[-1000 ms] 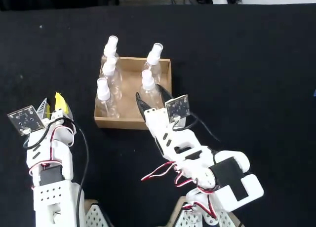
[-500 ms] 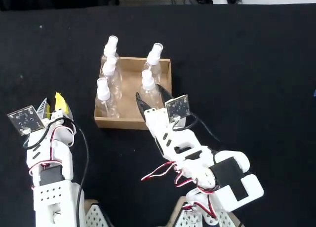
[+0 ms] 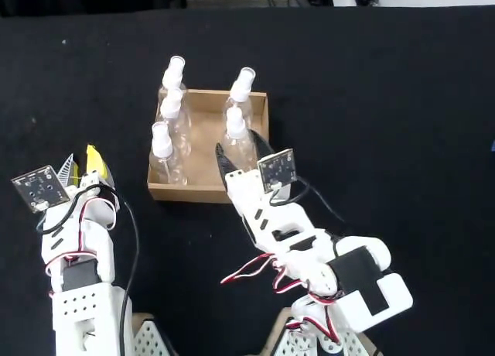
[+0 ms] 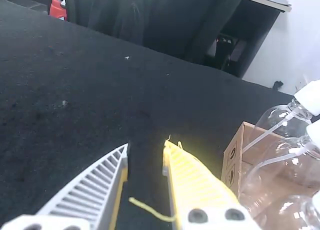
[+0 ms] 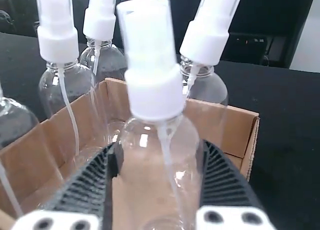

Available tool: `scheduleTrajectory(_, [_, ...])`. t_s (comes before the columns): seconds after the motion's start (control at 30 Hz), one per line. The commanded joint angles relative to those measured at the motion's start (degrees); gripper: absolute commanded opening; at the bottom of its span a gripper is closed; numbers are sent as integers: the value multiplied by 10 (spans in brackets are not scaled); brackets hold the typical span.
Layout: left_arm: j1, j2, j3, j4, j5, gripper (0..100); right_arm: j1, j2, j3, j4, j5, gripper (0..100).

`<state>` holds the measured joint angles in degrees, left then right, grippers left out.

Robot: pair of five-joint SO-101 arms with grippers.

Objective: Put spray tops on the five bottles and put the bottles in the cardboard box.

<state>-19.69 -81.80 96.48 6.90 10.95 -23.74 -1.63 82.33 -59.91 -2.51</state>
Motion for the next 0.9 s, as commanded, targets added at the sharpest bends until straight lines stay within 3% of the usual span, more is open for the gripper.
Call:
scheduleTrajectory(0.0, [-3,-4,14,1,-1,105,-11,-2,-10,-17,4,142])
scheduleTrajectory(0.6, [-3,-4,14,1,-1,105,-11,-2,-4,-18,4,149])
scheduleTrajectory(0.87, [-3,-4,14,1,-1,105,-12,-2,2,-17,4,233])
